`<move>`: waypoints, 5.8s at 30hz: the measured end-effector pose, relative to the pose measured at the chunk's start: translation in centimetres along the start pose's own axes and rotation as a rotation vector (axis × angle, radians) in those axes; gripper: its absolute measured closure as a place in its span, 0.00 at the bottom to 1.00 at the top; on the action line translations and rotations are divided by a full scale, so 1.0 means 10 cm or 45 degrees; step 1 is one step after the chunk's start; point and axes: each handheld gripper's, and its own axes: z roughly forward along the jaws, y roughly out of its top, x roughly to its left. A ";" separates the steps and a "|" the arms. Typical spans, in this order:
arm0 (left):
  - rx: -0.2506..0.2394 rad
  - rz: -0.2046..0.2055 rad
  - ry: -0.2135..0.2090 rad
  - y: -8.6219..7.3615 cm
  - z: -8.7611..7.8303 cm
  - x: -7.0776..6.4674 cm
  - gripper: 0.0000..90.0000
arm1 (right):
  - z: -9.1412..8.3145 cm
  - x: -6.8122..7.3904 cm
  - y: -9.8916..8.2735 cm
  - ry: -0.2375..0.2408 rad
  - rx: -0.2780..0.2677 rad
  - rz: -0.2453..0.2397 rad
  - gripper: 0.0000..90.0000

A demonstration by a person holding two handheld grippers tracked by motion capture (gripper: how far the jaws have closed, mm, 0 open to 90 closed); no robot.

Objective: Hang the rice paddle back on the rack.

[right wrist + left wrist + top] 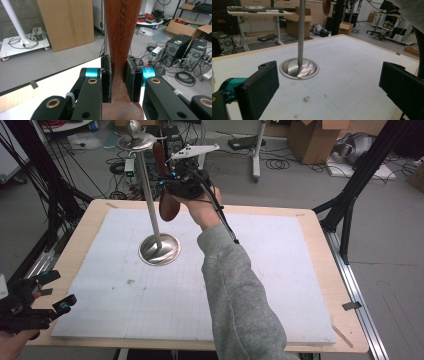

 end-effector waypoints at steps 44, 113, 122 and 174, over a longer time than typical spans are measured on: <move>0.033 -0.005 -0.008 -0.04 0.07 -0.02 0.03 | 0.06 -0.03 -0.16 -0.026 -0.042 0.024 0.45; 0.084 0.004 -0.233 0.03 1.06 -0.02 0.03 | -1.02 -0.12 -1.08 0.048 -0.032 -0.016 0.01; 0.088 -0.002 -0.227 0.02 1.07 -0.01 0.03 | -1.16 -0.06 -1.23 0.001 -0.032 -0.077 0.01; 0.076 -0.039 -0.167 -0.07 0.98 0.11 0.03 | -1.59 -0.41 -2.33 -0.119 -0.107 0.161 0.01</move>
